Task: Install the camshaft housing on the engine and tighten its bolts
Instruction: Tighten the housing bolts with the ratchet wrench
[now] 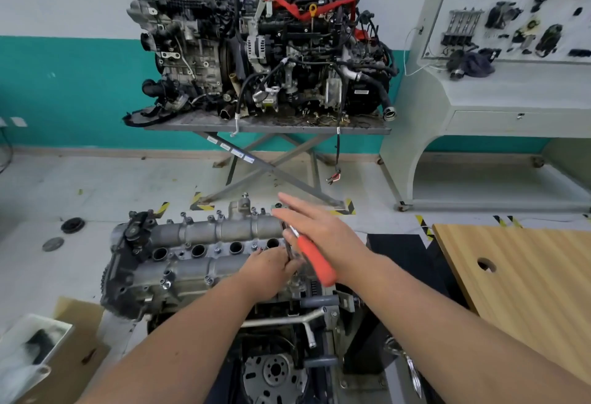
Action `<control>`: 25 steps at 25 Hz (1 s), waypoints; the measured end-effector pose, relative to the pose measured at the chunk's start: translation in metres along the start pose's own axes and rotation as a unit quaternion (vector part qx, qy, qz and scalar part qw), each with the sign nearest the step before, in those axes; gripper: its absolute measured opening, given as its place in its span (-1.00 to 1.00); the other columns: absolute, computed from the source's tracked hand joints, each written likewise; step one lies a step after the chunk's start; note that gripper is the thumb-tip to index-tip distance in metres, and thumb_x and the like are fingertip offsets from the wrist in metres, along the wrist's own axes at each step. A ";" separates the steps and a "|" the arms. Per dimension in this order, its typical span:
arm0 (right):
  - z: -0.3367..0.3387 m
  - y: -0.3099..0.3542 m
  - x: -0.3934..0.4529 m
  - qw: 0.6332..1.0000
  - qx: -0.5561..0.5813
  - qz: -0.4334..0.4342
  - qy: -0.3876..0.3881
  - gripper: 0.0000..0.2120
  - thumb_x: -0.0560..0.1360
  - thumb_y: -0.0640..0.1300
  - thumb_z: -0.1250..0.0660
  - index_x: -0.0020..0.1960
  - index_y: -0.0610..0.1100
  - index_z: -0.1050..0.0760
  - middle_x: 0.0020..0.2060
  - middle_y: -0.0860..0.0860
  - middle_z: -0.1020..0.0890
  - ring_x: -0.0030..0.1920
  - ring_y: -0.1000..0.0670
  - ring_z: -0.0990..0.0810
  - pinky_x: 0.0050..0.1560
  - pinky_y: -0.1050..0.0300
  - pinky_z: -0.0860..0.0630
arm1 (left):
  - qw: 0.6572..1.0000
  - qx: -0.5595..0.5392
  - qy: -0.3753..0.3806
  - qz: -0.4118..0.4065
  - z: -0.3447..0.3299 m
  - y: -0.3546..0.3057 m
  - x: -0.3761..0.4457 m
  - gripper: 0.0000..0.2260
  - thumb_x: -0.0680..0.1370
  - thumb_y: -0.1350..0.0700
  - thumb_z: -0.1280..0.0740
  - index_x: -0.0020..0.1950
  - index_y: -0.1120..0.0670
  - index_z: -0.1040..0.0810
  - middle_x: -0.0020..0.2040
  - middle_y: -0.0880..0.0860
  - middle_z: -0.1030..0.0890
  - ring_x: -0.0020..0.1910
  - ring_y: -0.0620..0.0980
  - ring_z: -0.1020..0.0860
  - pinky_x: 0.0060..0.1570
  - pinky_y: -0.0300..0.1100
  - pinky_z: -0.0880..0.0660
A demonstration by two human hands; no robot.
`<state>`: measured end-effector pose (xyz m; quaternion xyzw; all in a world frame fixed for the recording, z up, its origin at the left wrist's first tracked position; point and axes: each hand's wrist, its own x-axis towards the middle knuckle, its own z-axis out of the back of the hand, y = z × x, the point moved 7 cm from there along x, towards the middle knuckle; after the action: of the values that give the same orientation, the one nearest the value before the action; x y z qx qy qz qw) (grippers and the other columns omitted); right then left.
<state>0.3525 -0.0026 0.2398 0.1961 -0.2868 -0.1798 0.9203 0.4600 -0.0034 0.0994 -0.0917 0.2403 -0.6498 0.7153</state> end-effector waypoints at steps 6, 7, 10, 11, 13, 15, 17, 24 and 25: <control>-0.004 0.027 0.039 0.922 -0.339 0.132 0.135 -0.76 0.58 -0.11 -0.28 0.23 -0.08 -0.54 0.17 -0.02 -0.61 0.24 -0.11 -0.54 0.31 -0.12 -0.40 | 0.994 -0.026 -0.091 -0.058 0.003 0.002 0.005 -0.64 0.61 -0.17 -0.22 0.25 0.04 -0.53 0.12 0.00 -0.60 0.10 -0.05 -0.53 0.04 -0.32 -0.38; -0.006 0.025 0.046 0.905 -0.376 0.105 0.167 -0.82 0.60 -0.08 -0.23 0.16 -0.06 -0.53 0.08 -0.01 -0.60 0.15 -0.10 -0.54 0.23 -0.10 -0.44 | 0.995 0.021 -0.071 -0.063 0.002 0.000 0.008 -0.64 0.61 -0.23 -0.12 0.19 -0.02 -0.51 0.06 -0.05 -0.58 0.08 -0.06 -0.51 0.06 -0.20 -0.38; -0.001 0.009 0.064 0.906 -0.339 -0.096 0.235 -0.81 0.65 -0.05 -0.18 -0.10 -0.06 -0.44 -0.19 0.03 -0.57 -0.07 -0.09 -0.59 -0.25 0.07 -0.39 | 0.997 0.057 -0.008 -0.045 -0.006 0.003 0.009 -0.64 0.63 -0.26 0.00 0.07 -0.05 -0.45 0.04 -0.08 -0.52 0.13 0.00 -0.43 0.16 0.10 -0.35; 0.001 -0.001 0.067 0.926 -0.235 -0.187 0.230 -0.77 0.65 -0.06 -0.20 -0.15 -0.09 -0.45 -0.25 0.00 -0.58 -0.14 -0.08 -0.62 -0.32 0.10 -0.38 | 0.997 0.053 -0.009 -0.051 -0.005 0.003 0.010 -0.61 0.63 -0.26 0.01 0.05 -0.04 -0.48 0.04 -0.08 -0.52 0.12 0.00 -0.42 0.17 0.10 -0.34; 0.001 -0.016 0.060 0.916 0.097 -0.361 0.145 -0.82 0.61 -0.13 -0.26 -0.10 -0.19 -0.52 -0.33 -0.04 -0.66 -0.26 -0.02 -0.67 -0.27 0.14 -0.48 | 0.997 0.048 0.002 -0.067 -0.006 0.003 0.011 -0.56 0.66 -0.23 0.01 0.05 0.00 -0.55 0.07 -0.06 -0.52 0.11 0.00 -0.41 0.19 0.08 -0.34; -0.015 -0.013 0.041 0.789 0.426 -0.443 0.023 -0.89 0.61 -0.19 -0.27 -0.02 -0.23 -0.49 -0.37 -0.05 -0.66 -0.29 -0.03 -0.67 -0.23 0.15 -0.55 | 0.996 0.039 0.012 -0.081 -0.006 0.001 0.007 -0.56 0.67 -0.21 -0.02 0.06 0.02 -0.57 0.06 -0.04 -0.55 0.08 -0.02 -0.44 0.17 0.03 -0.37; -0.023 -0.013 0.027 0.672 0.608 -0.412 -0.098 -0.86 0.62 -0.23 -0.25 -0.12 -0.17 -0.46 -0.34 -0.04 -0.65 -0.19 -0.05 -0.65 -0.22 0.20 -0.54 | 0.995 0.025 0.017 -0.092 -0.003 0.000 0.007 -0.59 0.67 -0.21 -0.04 0.01 0.02 -0.56 -0.04 -0.05 -0.55 0.00 -0.04 -0.46 0.08 0.00 -0.41; -0.012 -0.011 0.002 0.944 0.196 -0.172 -0.202 -0.78 0.60 -0.12 -0.33 0.20 0.07 -0.63 0.25 0.06 -0.62 0.27 -0.02 -0.58 0.23 0.12 -0.52 | 0.995 -0.030 0.028 -0.094 -0.001 0.003 0.009 -0.69 0.66 -0.05 -0.17 -0.14 0.09 -0.55 -0.17 0.04 -0.57 -0.15 0.03 -0.54 -0.06 0.02 -0.49; -0.009 0.002 0.005 0.974 0.053 -0.075 -0.206 -0.76 0.56 -0.21 -0.39 0.20 -0.06 -0.65 0.30 -0.01 -0.60 0.30 -0.07 -0.56 0.29 0.08 -0.48 | 0.995 -0.019 0.026 -0.096 0.000 0.003 0.008 -0.74 0.65 0.02 -0.19 -0.05 0.14 -0.57 -0.08 0.09 -0.60 -0.08 0.06 -0.56 0.02 0.05 -0.51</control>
<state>0.3620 -0.0010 0.2366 0.2245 -0.4637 -0.2698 0.8135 0.4626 -0.0107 0.0960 -0.1105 0.2612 -0.7131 0.6411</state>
